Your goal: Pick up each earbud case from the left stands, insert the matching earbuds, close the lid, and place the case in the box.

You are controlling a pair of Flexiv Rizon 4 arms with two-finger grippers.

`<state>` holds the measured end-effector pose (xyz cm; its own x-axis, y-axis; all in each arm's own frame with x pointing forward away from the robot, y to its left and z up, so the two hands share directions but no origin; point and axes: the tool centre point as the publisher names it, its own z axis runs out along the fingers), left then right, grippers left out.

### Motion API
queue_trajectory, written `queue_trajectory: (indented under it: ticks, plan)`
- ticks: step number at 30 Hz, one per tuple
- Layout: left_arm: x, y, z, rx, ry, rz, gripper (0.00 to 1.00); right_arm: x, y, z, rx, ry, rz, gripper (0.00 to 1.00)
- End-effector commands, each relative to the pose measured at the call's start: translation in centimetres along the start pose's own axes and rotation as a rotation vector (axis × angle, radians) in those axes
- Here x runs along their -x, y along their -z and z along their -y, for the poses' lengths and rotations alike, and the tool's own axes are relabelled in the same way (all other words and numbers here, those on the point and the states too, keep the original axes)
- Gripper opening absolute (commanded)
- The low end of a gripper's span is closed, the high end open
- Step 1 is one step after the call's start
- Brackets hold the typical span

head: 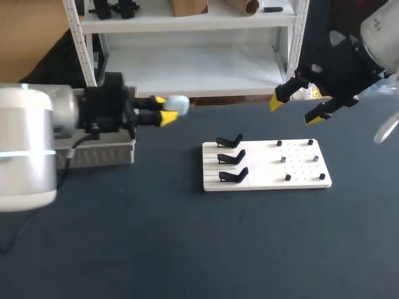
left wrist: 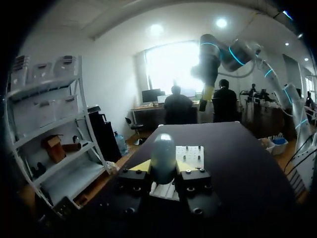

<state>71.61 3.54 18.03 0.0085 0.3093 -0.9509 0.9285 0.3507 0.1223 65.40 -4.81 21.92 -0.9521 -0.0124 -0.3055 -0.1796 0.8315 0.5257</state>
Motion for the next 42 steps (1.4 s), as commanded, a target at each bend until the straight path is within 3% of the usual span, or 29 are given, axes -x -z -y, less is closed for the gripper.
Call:
queue_trajectory:
  ticks: [1,8,16,24,32,36,38,39,40,42]
  plan:
    - [-1.3,2.8,-1.4,0.148,0.051,-0.005,0.00,-0.3,0.1,-0.1,-0.004,-0.002,0.009,1.00]
    - [-3.7,5.2,-4.6,0.222,0.154,-0.022,0.00,-0.3,0.1,-0.1,-0.004,-0.002,0.009,1.00]
    - [-7.9,7.8,-9.0,0.283,0.263,-0.050,0.00,-0.3,0.1,-0.1,-0.004,-0.002,0.009,1.00]
    - [-12.0,9.6,-13.4,0.297,0.342,-0.044,0.00,-0.3,0.1,-0.1,-0.004,-0.002,0.009,1.00]
    - [-13.7,10.6,-16.2,0.282,0.362,-0.028,0.00,-0.3,0.1,-0.1,-0.004,-0.002,0.009,1.00]
    - [-13.4,10.7,-16.4,0.272,0.357,-0.046,0.00,-0.3,0.1,-0.1,-0.004,-0.002,0.009,1.00]
    - [-13.2,10.7,-16.6,0.254,0.345,-0.064,0.44,-0.3,0.1,-0.1,-0.004,-0.002,0.009,1.00]
    - [-13.0,10.6,-16.7,0.250,0.338,-0.081,0.92,-0.3,0.1,-0.1,-0.004,-0.002,0.009,1.00]
    - [-12.8,10.5,-16.7,0.247,0.328,-0.093,1.00,-0.3,0.1,-0.1,-0.004,-0.002,0.009,1.00]
    - [-12.2,10.4,-16.7,0.247,0.316,-0.110,1.00,-0.3,0.1,-0.1,-0.004,-0.002,0.009,1.00]
